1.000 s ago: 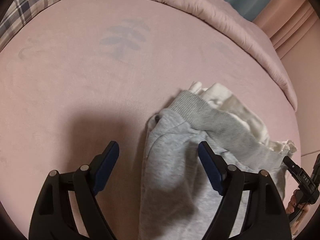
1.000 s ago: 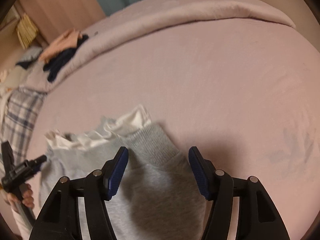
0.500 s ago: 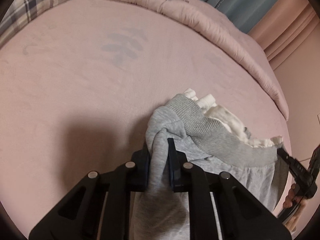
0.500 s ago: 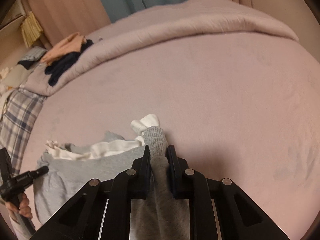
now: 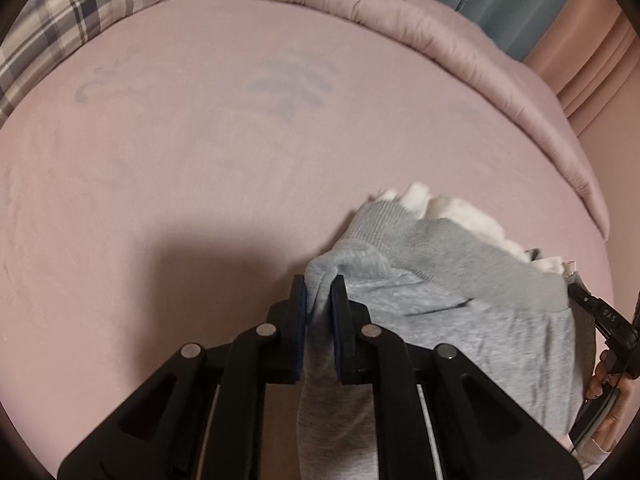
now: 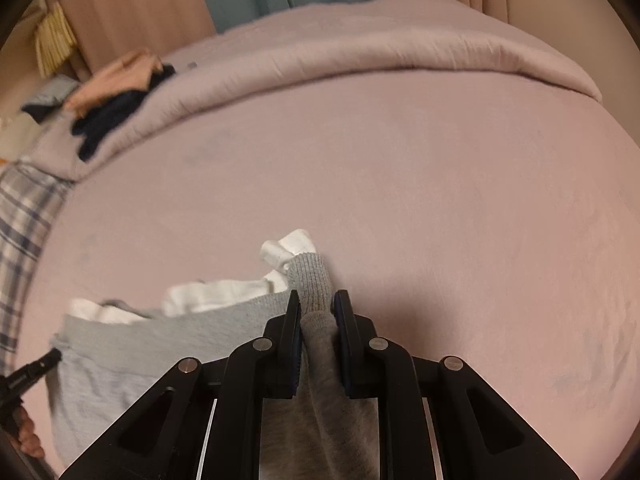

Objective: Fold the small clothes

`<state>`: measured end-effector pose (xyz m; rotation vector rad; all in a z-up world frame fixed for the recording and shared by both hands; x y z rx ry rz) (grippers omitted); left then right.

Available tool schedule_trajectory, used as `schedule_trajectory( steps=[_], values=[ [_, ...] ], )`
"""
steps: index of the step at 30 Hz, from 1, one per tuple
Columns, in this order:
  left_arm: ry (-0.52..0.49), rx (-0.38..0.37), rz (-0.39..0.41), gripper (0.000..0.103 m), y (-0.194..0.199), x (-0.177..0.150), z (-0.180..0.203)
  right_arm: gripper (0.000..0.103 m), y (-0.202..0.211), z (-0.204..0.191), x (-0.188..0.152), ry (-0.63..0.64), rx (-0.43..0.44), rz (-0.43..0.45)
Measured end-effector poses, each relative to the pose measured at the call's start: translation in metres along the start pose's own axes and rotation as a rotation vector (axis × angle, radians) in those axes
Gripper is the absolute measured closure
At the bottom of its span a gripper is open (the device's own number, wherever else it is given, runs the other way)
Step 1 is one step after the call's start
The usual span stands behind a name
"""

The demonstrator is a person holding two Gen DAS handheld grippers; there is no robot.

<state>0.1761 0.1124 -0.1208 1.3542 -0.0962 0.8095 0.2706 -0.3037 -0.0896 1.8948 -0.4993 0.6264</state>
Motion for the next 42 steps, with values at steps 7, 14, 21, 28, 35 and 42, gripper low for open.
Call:
schedule_trajectory(
  steps=[7,14,21,28,35,42],
  values=[
    [-0.033,0.041,-0.02,0.087,-0.008,0.002,0.003,0.087,-0.012,0.002,-0.008,0.018,-0.034,-0.031],
    [-0.021,0.043,-0.02,0.085,-0.013,-0.001,0.002,0.087,-0.02,0.001,-0.009,0.027,-0.061,-0.051],
    [-0.016,0.042,-0.025,0.084,-0.013,-0.001,0.001,0.086,-0.025,0.007,-0.009,-0.001,-0.044,-0.064],
    [0.021,0.029,-0.042,0.083,-0.015,0.001,-0.003,0.084,-0.029,0.007,-0.009,0.006,-0.046,-0.072],
    [0.036,0.069,-0.044,0.069,-0.01,-0.001,-0.002,0.081,-0.03,0.005,-0.006,0.015,-0.047,-0.076],
    [0.119,-0.003,-0.066,0.05,0.022,-0.022,-0.02,0.029,-0.011,0.011,-0.005,0.02,-0.115,-0.049]
  ],
)
Point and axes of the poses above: each gripper's, at about its wrist camera, not at the fingertips, and y roughly against the way its jaws point, z to its right, x to its top, the point moved 1 cm from there along -y, roughly the way its jaws point, and after that the axes turned 5 degrees about z, right-handed, at the moved point
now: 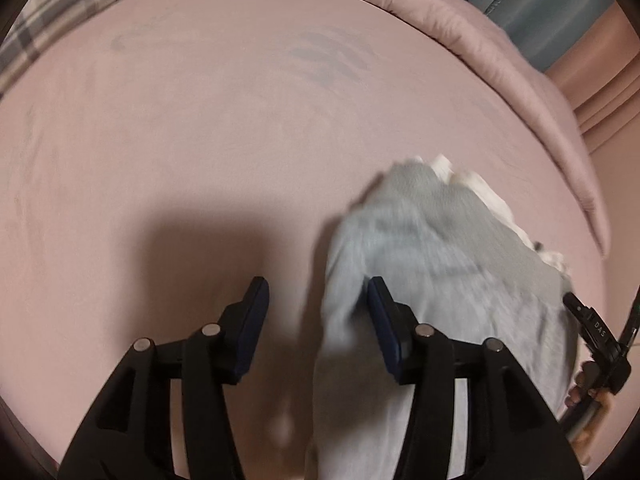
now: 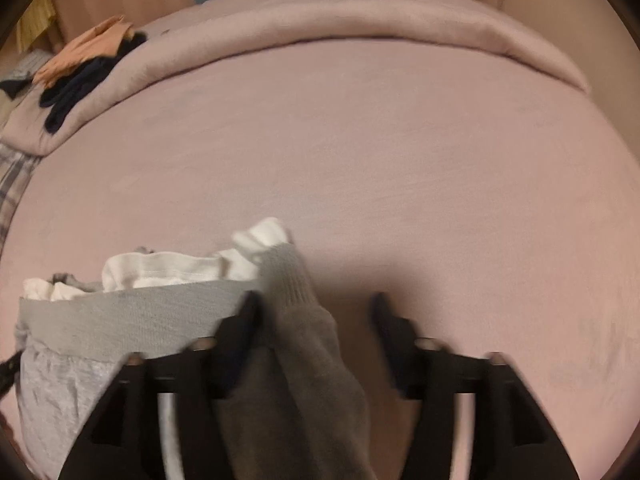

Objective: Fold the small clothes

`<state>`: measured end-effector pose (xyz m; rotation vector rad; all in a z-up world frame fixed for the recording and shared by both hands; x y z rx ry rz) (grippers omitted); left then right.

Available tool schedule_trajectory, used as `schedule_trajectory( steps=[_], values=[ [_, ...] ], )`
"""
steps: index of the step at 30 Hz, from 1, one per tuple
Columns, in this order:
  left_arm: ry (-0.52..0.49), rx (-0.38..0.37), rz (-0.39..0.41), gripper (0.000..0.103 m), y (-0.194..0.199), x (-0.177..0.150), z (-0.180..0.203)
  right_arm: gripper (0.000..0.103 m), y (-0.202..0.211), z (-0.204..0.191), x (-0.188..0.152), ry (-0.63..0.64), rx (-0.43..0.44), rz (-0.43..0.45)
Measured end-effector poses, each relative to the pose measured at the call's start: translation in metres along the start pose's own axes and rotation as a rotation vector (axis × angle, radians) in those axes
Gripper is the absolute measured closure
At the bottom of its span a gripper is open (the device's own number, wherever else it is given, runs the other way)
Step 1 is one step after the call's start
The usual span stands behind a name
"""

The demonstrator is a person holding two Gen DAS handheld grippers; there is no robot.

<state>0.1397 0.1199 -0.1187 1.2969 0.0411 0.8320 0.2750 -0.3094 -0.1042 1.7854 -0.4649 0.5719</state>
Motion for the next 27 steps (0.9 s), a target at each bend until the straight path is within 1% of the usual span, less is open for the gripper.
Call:
schedule_trajectory(
  steps=[1,2,3,4,6,7,9,12,16,19,21,23,25,27],
  values=[
    [0.0,-0.001,0.003,0.048,0.005,-0.005,-0.001,0.028,0.009,0.003,-0.003,-0.016,0.024,0.025],
    [-0.003,0.0,0.011,0.043,0.012,-0.01,-0.003,0.027,0.016,0.005,-0.006,-0.029,0.056,0.037],
    [-0.008,0.001,0.019,0.038,0.017,-0.014,-0.003,0.026,0.026,0.008,-0.01,-0.049,0.107,0.044],
    [-0.012,0.0,0.031,0.035,0.025,-0.019,-0.003,0.026,0.034,0.011,-0.013,-0.061,0.132,0.047],
    [-0.013,-0.026,0.05,0.027,0.04,-0.026,0.0,0.021,0.051,0.016,-0.019,-0.085,0.152,0.071],
    [-0.014,-0.05,0.061,0.024,0.048,-0.029,0.003,0.019,0.058,0.017,-0.019,-0.09,0.151,0.082],
    [-0.024,-0.08,0.084,0.012,0.063,-0.033,0.01,0.013,0.075,0.02,-0.022,-0.099,0.159,0.11],
    [-0.05,-0.115,0.123,0.003,0.085,-0.039,0.019,0.009,0.096,0.018,-0.025,-0.082,0.183,0.142],
    [-0.078,-0.148,0.181,0.001,0.113,-0.052,0.03,0.007,0.12,0.012,-0.031,-0.023,0.15,0.202],
    [-0.094,-0.149,0.197,0.001,0.12,-0.06,0.03,0.006,0.133,0.012,-0.04,-0.006,0.112,0.25],
    [-0.11,-0.128,0.192,0.001,0.118,-0.065,0.03,0.006,0.137,0.012,-0.046,-0.005,0.088,0.266],
    [-0.114,-0.107,0.179,0.001,0.113,-0.072,0.027,0.006,0.141,0.013,-0.054,-0.012,0.082,0.268],
    [-0.101,-0.112,0.168,0.001,0.111,-0.08,0.022,0.006,0.142,0.015,-0.062,-0.033,0.09,0.26],
    [-0.092,-0.124,0.158,0.001,0.111,-0.087,0.02,0.006,0.142,0.019,-0.07,-0.076,0.076,0.241]
  ],
)
Point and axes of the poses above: each gripper's, at about its wrist camera, not at the fingertips, and y roughly against the way its jaws point, z to its right, x to its top, the point moved 1 cm from there along -y, roughly the way its jaws point, and after that the axes turned 5 degrees about z, right-handed, at the moved point
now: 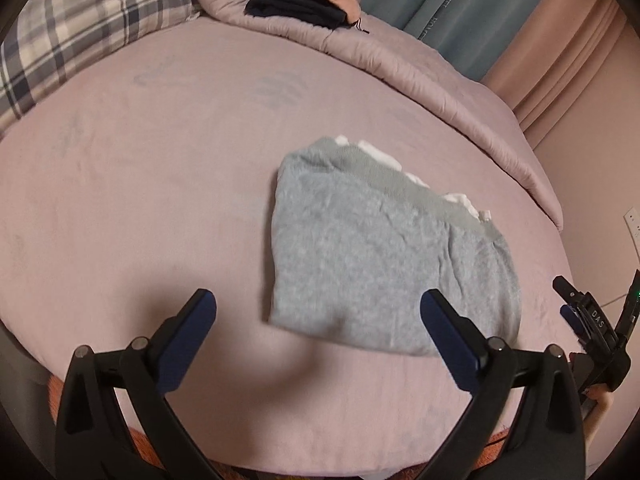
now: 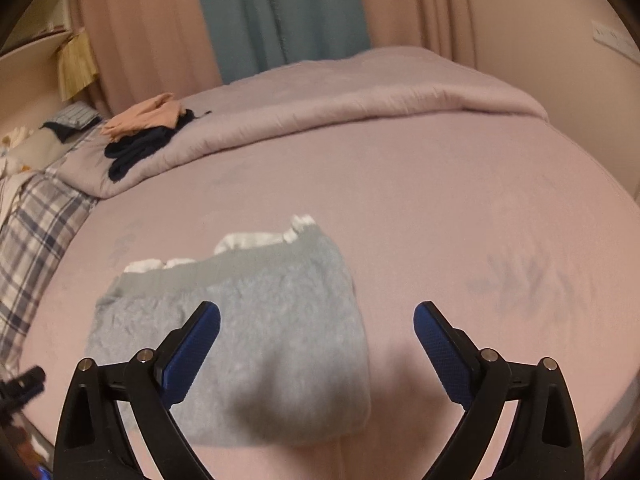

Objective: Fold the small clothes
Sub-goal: 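Open both grippers and withdraw above the folded grey rectangle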

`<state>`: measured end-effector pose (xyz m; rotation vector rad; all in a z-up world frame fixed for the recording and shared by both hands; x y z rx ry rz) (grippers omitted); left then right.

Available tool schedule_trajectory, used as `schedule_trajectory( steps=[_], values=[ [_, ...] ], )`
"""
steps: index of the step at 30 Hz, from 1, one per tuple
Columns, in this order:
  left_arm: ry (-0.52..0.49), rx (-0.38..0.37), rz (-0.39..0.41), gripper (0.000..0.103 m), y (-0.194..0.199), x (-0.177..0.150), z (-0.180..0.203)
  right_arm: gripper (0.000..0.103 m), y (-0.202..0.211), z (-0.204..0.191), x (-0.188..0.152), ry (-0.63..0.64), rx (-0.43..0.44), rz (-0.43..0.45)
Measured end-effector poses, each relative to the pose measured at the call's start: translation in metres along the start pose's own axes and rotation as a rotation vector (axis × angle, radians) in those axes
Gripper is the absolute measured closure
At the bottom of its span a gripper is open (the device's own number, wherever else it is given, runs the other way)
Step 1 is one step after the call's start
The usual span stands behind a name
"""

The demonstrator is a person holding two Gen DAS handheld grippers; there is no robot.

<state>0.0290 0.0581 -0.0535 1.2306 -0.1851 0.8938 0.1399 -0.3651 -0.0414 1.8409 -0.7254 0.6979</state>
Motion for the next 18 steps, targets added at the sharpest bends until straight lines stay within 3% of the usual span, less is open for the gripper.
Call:
schedule_trajectory(
  steps=[10,15,18],
  values=[
    [-0.029,-0.004,0.001,0.001,0.004,-0.018,0.006,0.006,0.002,0.007,-0.031,-0.115,-0.016,-0.058],
    [-0.036,0.004,-0.027,0.001,-0.004,-0.026,0.01,0.006,-0.002,0.013,-0.047,-0.203,0.04,-0.098],
    [-0.054,0.019,-0.029,0.001,-0.006,-0.029,0.014,0.006,-0.005,0.016,-0.052,-0.221,0.021,-0.105]
  ],
)
Point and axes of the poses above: each gripper's, at about its wrist camera, not at the fingertips, and y roughly against the way its jaws point, z to its right, x to its top, the point moved 1 cm from there along -y, roughly the way its jaws point, and after that the axes turned 5 degrees about z, right-handed, at the moved point
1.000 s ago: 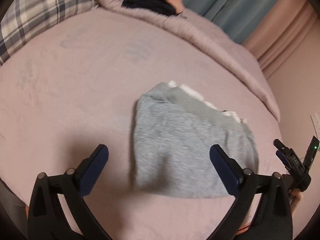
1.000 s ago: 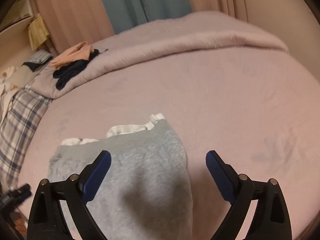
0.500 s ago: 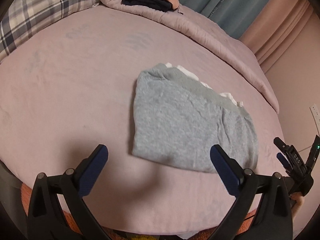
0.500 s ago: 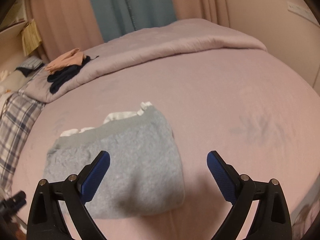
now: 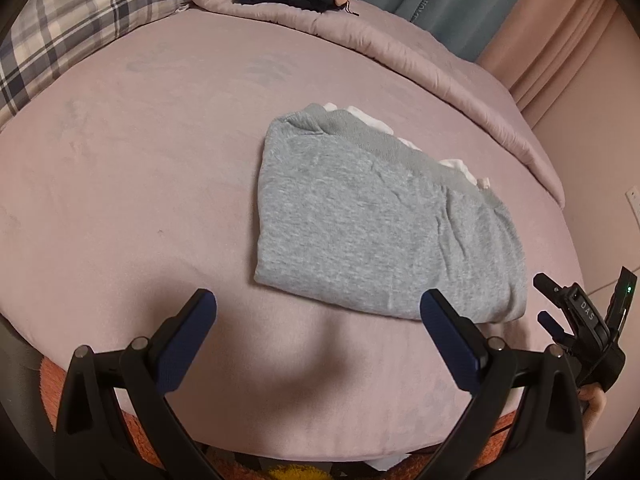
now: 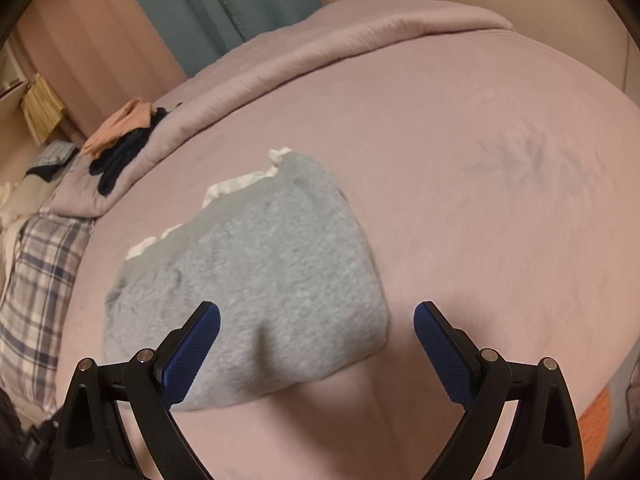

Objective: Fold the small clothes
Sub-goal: 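Open both grippers and withdraw above the folded grey rectangle, then grasp the grey bundle's edge with the right gripper and fold it over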

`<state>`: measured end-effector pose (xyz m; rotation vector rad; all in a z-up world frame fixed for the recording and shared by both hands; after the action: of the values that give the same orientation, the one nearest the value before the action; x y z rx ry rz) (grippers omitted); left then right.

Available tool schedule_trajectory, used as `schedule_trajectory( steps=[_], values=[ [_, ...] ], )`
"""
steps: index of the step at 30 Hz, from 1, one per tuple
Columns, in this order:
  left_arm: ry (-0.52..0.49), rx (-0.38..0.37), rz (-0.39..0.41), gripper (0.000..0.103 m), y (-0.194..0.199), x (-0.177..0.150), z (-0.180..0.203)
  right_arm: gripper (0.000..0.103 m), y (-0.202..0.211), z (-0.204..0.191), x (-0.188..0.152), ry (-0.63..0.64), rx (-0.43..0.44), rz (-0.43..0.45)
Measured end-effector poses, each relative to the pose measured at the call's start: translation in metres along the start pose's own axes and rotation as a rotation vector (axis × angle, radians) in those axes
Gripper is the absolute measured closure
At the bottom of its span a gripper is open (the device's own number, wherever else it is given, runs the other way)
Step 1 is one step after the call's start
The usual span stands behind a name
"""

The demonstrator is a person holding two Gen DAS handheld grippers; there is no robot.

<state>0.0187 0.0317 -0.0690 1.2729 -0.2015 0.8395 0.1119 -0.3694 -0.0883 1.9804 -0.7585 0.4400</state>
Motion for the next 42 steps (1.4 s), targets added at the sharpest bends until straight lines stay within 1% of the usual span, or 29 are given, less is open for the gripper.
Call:
schedule_trajectory(
  steps=[2,7,13,16,18,20,22,25,28,29,30,31,33,34,35,36,39,42],
  values=[
    [-0.006,0.005,-0.003,0.001,-0.001,-0.001,0.002,0.006,-0.003,0.003,-0.003,-0.004,-0.012,-0.005],
    [-0.014,0.014,-0.019,0.001,-0.006,-0.003,0.003,0.006,-0.016,0.012,-0.008,-0.039,0.003,-0.044],
    [-0.012,0.019,-0.035,0.001,-0.011,-0.004,0.003,0.006,-0.036,0.027,-0.015,-0.155,0.051,-0.122],
    [-0.007,0.029,-0.042,0.001,-0.014,-0.004,0.002,0.006,-0.034,0.028,-0.014,-0.176,0.067,-0.1],
    [-0.003,0.03,-0.049,0.001,-0.016,-0.004,0.002,0.006,-0.037,0.027,-0.012,-0.186,0.083,-0.108],
    [0.0,0.026,-0.052,0.001,-0.017,-0.004,0.003,0.006,-0.042,0.025,-0.011,-0.213,0.128,-0.128],
    [0.001,0.023,-0.058,0.001,-0.018,-0.004,0.003,0.006,-0.047,0.02,-0.009,-0.214,0.159,-0.139],
    [-0.003,0.025,-0.061,0.001,-0.019,-0.004,0.003,0.006,-0.055,0.011,-0.008,-0.199,0.16,-0.138],
    [-0.002,0.031,-0.068,0.001,-0.02,-0.005,0.003,0.014,-0.06,0.005,-0.006,-0.184,0.149,-0.127],
    [-0.001,0.033,-0.07,0.001,-0.02,-0.005,0.003,0.024,-0.062,0.004,-0.004,-0.182,0.136,-0.12],
    [0.001,0.034,-0.07,0.001,-0.02,-0.004,0.003,0.045,-0.063,0.004,-0.003,-0.18,0.121,-0.115],
    [0.002,0.033,-0.069,0.001,-0.019,-0.004,0.003,0.055,-0.063,0.004,-0.002,-0.173,0.091,-0.109],
    [0.001,0.032,-0.068,0.001,-0.018,-0.004,0.002,0.066,-0.065,0.008,0.0,-0.19,0.118,-0.121],
    [-0.001,0.033,-0.067,0.001,-0.018,-0.003,0.002,0.069,-0.063,0.012,0.001,-0.207,0.135,-0.124],
    [-0.002,0.035,-0.066,0.001,-0.018,-0.002,0.002,0.073,-0.06,0.015,0.002,-0.218,0.155,-0.123],
    [-0.003,0.036,-0.064,0.001,-0.018,-0.002,0.002,0.075,-0.056,0.019,0.003,-0.235,0.176,-0.117],
    [-0.003,0.033,-0.06,0.001,-0.015,0.0,0.001,0.077,-0.042,0.024,0.005,-0.257,0.214,-0.11],
    [-0.01,0.028,-0.063,0.001,-0.015,0.0,0.001,0.077,-0.027,0.023,0.004,-0.229,0.208,-0.09]
  ],
)
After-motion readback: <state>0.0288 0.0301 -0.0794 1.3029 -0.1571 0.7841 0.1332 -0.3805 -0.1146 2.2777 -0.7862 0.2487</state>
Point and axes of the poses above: each gripper's, at about its wrist camera, not at the fingertips, and y roughly against the way its jaws point, z to its right, x to its top, the point moved 1 cm from there along -y, roughly the way its jaws point, and after that the axes turned 5 degrees about z, right-handed, at the moved point
